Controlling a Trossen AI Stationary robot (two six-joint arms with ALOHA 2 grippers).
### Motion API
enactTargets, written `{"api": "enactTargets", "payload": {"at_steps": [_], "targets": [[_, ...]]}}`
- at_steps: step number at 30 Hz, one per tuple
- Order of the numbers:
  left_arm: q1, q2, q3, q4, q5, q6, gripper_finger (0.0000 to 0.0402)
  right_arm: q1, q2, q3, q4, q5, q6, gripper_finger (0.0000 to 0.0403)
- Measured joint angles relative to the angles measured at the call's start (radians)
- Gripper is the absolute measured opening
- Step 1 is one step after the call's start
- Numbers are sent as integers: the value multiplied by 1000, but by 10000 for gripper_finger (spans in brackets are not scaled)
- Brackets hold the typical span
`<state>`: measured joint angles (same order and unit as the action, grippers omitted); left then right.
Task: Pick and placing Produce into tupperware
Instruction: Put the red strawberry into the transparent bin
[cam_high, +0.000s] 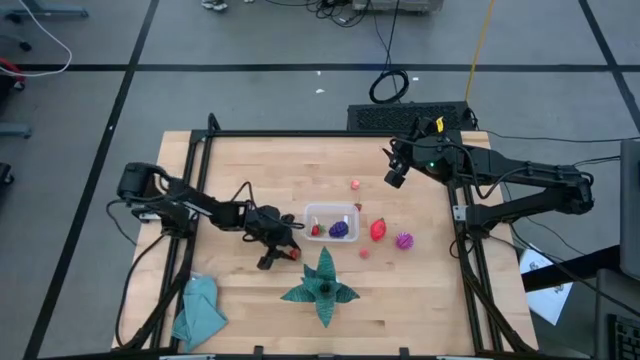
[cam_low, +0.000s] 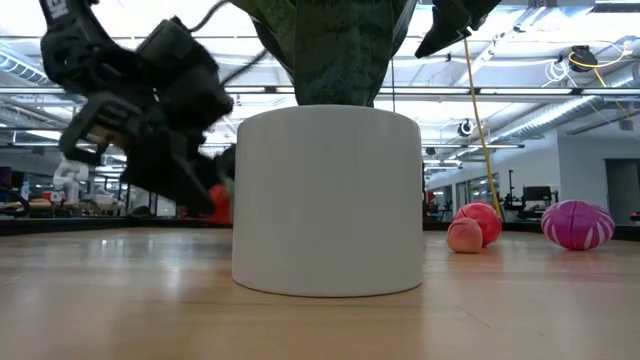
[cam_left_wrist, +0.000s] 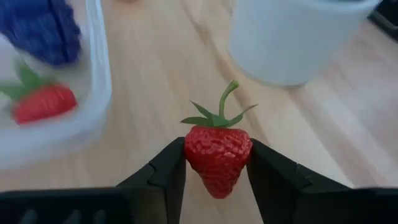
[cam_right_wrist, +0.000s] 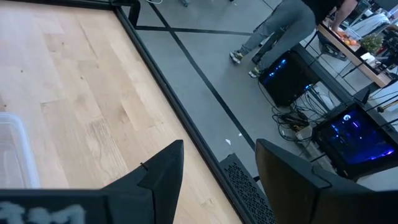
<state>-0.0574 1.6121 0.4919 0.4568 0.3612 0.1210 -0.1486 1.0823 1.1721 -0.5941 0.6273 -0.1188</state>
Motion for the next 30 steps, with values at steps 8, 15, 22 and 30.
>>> {"api": "enactTargets", "payload": {"at_steps": [8,15,22,30], "targets": [[40,-193,0,-248,-137,57,147,0,0,0,0,0,-2,192],[142,-357,1,-361,-199,154,157,0,0,0,-1,0,-5,192],[274,-404,1,-216,-179,252,158,0,0,0,0,0,-5,192],[320,-362,1,19,-156,291,159,0,0,0,0,0,-26,192]]}}
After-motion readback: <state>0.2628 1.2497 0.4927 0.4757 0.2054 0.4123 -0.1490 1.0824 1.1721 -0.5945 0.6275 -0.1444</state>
